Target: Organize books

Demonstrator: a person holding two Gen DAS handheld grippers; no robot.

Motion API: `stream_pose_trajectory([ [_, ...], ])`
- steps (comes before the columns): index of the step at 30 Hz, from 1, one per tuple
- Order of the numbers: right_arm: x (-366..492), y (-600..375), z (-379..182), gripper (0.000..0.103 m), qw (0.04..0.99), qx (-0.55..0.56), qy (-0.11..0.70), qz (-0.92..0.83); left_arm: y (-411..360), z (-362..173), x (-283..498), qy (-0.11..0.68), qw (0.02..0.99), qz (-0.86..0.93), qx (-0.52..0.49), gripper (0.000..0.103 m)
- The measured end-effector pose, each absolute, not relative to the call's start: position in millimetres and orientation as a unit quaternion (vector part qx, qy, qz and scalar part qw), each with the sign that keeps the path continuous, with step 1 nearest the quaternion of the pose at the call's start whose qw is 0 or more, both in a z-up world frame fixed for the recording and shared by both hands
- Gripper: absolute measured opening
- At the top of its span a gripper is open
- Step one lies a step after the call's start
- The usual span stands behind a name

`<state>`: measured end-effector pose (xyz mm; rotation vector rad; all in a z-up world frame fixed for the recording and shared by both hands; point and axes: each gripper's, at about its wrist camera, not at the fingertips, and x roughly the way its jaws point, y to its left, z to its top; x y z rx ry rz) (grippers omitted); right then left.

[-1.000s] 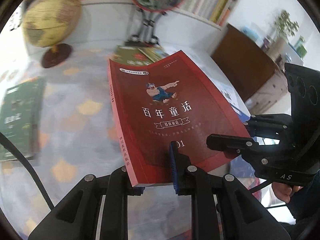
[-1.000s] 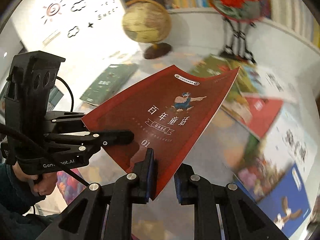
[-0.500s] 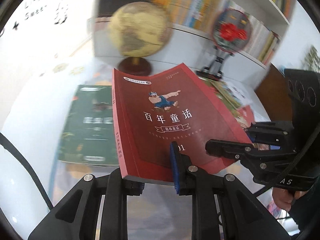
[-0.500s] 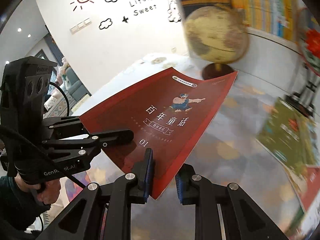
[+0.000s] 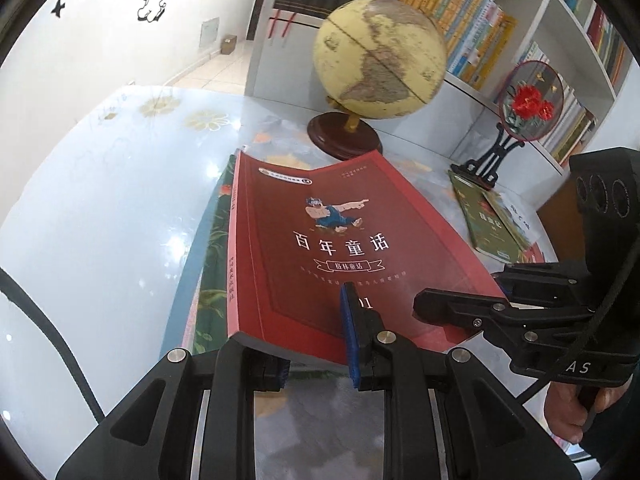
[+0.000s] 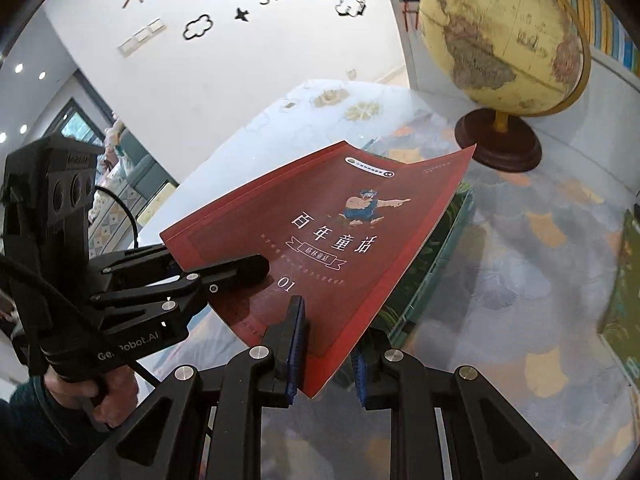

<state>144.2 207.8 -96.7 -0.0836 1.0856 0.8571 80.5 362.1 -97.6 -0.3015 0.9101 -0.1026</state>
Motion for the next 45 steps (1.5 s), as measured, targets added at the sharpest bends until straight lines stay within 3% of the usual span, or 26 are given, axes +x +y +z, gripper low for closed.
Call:
stream_pose_trajectory([
  [5, 154, 211, -111, 0.021, 0.766, -0.009, 0.52, 0.378, 373, -112, 87, 0.442, 0.878, -0.053, -0.177, 0.019],
  [12, 145, 215, -128, 0.023, 0.754, 0.003, 0.549, 0.361, 384, -133, 82, 0.477, 0.857, -0.036, -0.192, 0.033],
  [17, 141, 222, -138, 0.026, 0.748, -0.007, 0.564, 0.351, 399, -141, 69, 0.491, 0.843, -0.019, -0.217, 0.033],
  [24, 140, 215, -145, 0.04, 0.745, -0.022, 0.589, 0.313, 413, -138, 45, 0.501, 0.841, 0.02, -0.203, 0.031],
  [28, 130, 193, -147, 0.04, 0.734, -0.012, 0.609, 0.3, 401, -135, 36, 0.511, 0.839, 0.019, -0.184, 0.031],
  [34, 102, 137, -132, 0.041, 0.756, 0.011, 0.594, 0.276, 342, -104, 33, 0.512, 0.85, -0.011, -0.127, 0.033],
  [38, 85, 83, -119, 0.04, 0.775, 0.038, 0.579, 0.249, 283, -82, 37, 0.502, 0.859, -0.049, -0.091, 0.055],
  [45, 62, -55, -92, 0.04, 0.825, 0.065, 0.543, 0.143, 131, -61, 46, 0.494, 0.85, -0.176, -0.043, 0.058],
])
